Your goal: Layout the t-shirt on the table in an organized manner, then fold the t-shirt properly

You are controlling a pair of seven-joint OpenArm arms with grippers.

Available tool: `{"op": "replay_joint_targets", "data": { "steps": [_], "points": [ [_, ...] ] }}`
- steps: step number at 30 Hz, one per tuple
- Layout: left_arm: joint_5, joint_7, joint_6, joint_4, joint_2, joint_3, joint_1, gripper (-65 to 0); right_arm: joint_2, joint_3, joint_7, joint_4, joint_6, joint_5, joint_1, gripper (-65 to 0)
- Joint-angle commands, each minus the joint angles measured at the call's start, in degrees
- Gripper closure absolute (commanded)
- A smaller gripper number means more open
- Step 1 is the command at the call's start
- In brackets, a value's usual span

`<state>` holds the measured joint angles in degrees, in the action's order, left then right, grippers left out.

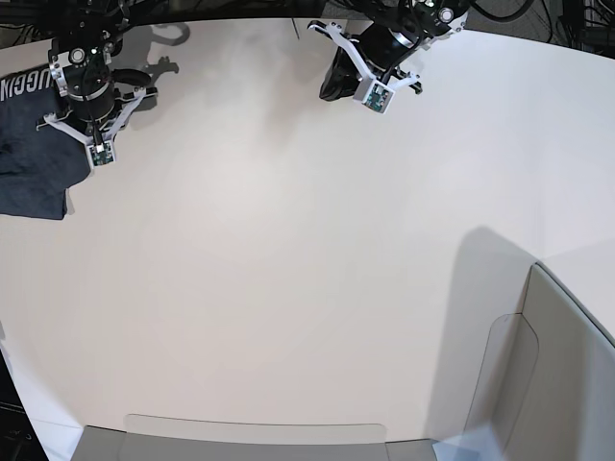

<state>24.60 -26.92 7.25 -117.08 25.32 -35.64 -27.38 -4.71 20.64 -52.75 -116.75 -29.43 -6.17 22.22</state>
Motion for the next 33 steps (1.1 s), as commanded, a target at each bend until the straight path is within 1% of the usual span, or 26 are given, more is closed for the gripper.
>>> {"op": "replay_joint_targets", "data": {
  "steps": [1, 3, 5, 8, 10, 12, 15, 18, 21, 23, 24, 28, 30, 33],
  "points": [
    [0.06, 1.20, -0.17, -1.47, 0.57, -0.19, -1.15, 0.0, -0.52, 0.15, 0.75, -1.19, -1.65, -0.20, 1.30, 0.0],
    [0.06, 1.38, -0.17, -1.91, 0.83, -0.01, -3.26, 0.0, -1.05, 0.15, 0.75, -1.27, -3.67, -0.20, 3.85, 0.0],
    [-0.03, 1.38, -0.17, -2.00, 0.66, -0.01, -4.23, 0.0, -3.25, 0.15, 0.75, -1.27, -5.95, -0.20, 6.31, 0.0],
    [-0.03, 1.38, -0.17, -2.00, 0.66, -0.19, -5.28, 0.0, -4.65, 0.50, 0.75, -1.36, -9.91, 0.86, 10.53, 0.0],
    [-0.03, 1.38, -0.17, -2.00, 0.66, -0.19, -5.99, 0.0, -6.85, 1.11, 0.84, -1.45, -10.57, 3.76, 12.90, 0.0],
    [-0.12, 1.38, -0.17, -2.00, 0.66, -0.19, -6.25, 0.0, -8.96, 2.87, 1.19, -1.45, -10.57, 8.86, 15.63, 0.0],
    [-0.12, 1.38, -0.17, -2.09, 0.57, -0.19, -6.34, 0.0, -12.04, 8.50, 4.00, -1.45, -10.57, 20.11, 20.64, 0.0],
    [-0.12, 1.47, -0.17, -2.09, 0.57, -0.27, -7.48, 0.0, -16.17, 13.77, 6.47, -1.45, -10.57, 32.68, 26.27, 0.0],
    [-0.12, 3.93, -0.17, -2.18, 0.57, -0.36, -8.54, 0.0, -19.77, 19.40, 6.55, -1.45, -10.57, 46.22, 33.04, 0.0],
    [-0.12, 6.13, -0.17, -2.18, 0.57, -0.27, -10.65, 0.0, -20.92, 21.86, 6.38, -1.36, -10.57, 52.28, 36.90, 0.0],
    [-0.12, 7.53, -0.17, -2.18, 0.57, -0.27, -11.70, 0.0, -21.18, 22.92, 6.38, -1.36, -10.57, 53.95, 39.28, 0.0],
    [-0.12, 11.22, -0.08, -2.18, 0.57, -0.19, -16.36, 0.0, -21.00, 23.18, 6.20, -1.27, -10.57, 54.66, 43.94, 0.0],
    [-0.12, 12.72, -0.08, -2.18, 0.74, 0.08, -19.88, 0.0, -20.65, 23.00, 3.56, -1.19, -10.57, 53.87, 45.43, 0.0],
    [-0.12, 15.62, -0.08, -2.18, 0.74, 0.17, -25.42, 0.0, -18.19, 21.51, -0.04, -1.01, -10.57, 50.70, 45.34, 0.0]
  ]
}}
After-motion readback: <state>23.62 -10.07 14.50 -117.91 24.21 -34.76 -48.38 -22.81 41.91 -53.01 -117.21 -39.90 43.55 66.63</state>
